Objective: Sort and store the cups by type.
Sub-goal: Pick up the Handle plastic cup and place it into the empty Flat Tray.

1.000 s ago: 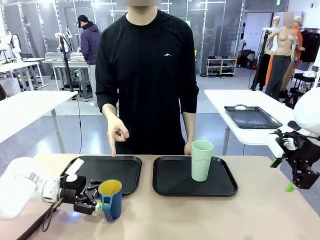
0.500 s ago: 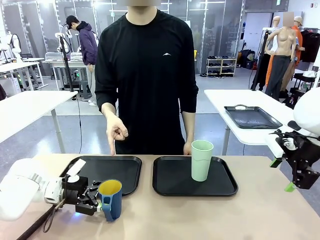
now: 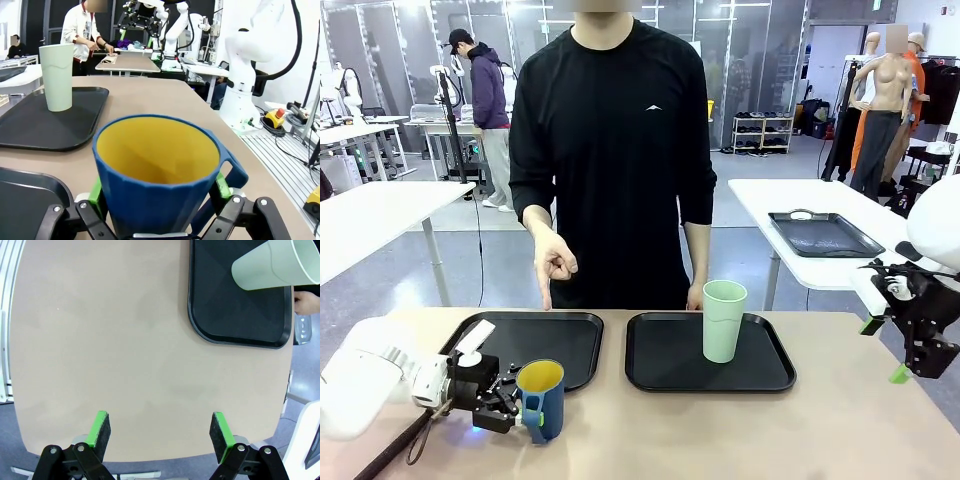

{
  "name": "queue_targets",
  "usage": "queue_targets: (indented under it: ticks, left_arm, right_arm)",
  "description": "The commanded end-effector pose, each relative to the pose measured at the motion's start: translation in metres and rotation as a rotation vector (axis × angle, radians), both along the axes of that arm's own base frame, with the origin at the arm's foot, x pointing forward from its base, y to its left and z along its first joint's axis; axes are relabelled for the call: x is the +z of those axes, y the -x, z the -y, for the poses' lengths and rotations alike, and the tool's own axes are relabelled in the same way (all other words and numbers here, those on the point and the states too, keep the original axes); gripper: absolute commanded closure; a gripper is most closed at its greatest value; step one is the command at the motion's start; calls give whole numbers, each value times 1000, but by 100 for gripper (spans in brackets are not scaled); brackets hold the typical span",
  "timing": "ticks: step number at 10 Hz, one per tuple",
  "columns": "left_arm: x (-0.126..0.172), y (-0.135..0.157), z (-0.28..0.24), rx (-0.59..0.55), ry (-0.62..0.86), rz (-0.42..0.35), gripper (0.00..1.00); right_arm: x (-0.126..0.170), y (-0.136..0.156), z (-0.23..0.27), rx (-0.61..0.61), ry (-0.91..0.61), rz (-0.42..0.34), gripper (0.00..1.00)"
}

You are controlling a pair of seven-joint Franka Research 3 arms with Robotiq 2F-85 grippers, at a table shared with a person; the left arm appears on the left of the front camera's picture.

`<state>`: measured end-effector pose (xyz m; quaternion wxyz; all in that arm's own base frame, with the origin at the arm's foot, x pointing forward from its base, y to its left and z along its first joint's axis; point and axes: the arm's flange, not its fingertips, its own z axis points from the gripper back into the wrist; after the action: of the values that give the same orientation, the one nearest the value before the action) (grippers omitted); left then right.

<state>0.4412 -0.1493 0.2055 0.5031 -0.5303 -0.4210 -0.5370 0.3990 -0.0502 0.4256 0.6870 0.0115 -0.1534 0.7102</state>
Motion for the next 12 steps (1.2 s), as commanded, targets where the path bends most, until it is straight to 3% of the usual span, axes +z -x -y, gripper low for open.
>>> queue_targets:
  ticks: [1,4,8,12]
  left_arm:
    - [-15,1,-1,-55,18,29,24]
    - [-15,3,0,-60,26,20,57]
    - [-11,3,-4,-41,21,-7,57]
    - [18,4,-18,-1,62,-1,57]
  right_arm:
    - [-1,-2,0,-10,10,3,0]
    - [-1,-2,0,-10,10,3,0]
    - [-1,-2,0,-10,10,3,0]
    - [-1,-2,0,-10,10,3,0]
